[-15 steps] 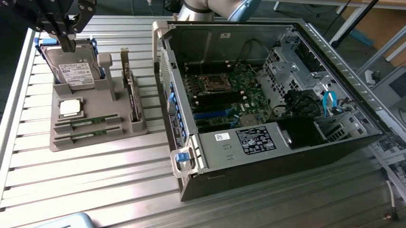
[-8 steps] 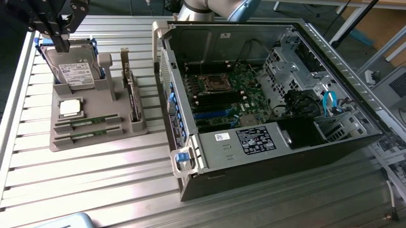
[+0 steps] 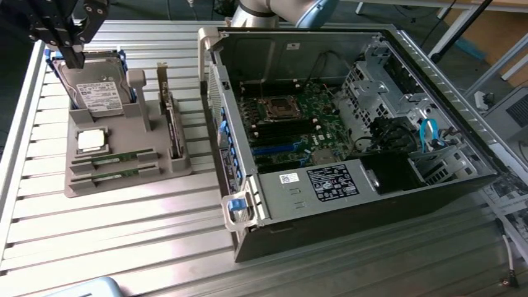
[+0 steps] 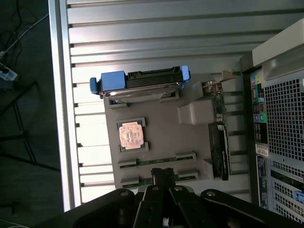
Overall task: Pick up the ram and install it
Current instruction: 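Reach for the ram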
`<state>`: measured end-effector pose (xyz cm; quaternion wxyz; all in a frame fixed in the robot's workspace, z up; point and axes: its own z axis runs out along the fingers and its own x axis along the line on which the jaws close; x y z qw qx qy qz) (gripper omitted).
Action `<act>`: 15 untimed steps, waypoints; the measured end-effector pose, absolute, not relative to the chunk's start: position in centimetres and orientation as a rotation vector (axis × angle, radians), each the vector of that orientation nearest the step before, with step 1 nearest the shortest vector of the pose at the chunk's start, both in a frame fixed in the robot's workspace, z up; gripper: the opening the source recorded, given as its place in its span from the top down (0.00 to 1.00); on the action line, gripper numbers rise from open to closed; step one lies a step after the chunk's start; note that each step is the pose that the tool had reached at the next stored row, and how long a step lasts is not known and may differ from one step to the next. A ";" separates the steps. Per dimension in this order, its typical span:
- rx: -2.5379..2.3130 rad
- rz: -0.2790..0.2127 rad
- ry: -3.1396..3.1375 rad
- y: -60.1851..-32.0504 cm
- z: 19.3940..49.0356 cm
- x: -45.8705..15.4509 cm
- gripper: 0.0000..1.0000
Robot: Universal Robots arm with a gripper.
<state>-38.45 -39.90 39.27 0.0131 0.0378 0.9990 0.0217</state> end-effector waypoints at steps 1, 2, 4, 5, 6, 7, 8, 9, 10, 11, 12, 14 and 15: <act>0.118 0.068 3.112 -39.9 39.3 -38.5 0.89; 0.118 0.068 3.113 -39.9 39.3 -38.5 0.89; 0.118 0.068 3.113 -40.0 39.3 -38.5 0.89; 0.118 0.068 3.112 -40.1 39.3 -38.5 0.89; 0.118 0.068 3.112 -40.1 39.3 -38.5 0.89; 0.118 0.068 3.112 -40.2 39.3 -38.5 0.89; 0.118 0.068 3.112 -40.2 39.3 -38.5 0.89; 0.118 0.068 3.113 -40.3 39.3 -38.5 0.89; 0.118 0.068 3.112 -40.4 39.3 -38.5 0.89; 0.118 0.068 3.112 -40.4 39.3 -38.5 0.89; 0.118 0.068 3.113 -40.5 39.3 -38.5 0.89; 0.118 0.068 3.113 -40.6 39.3 -38.5 0.89; 0.118 0.068 3.112 -40.7 39.3 -38.5 0.89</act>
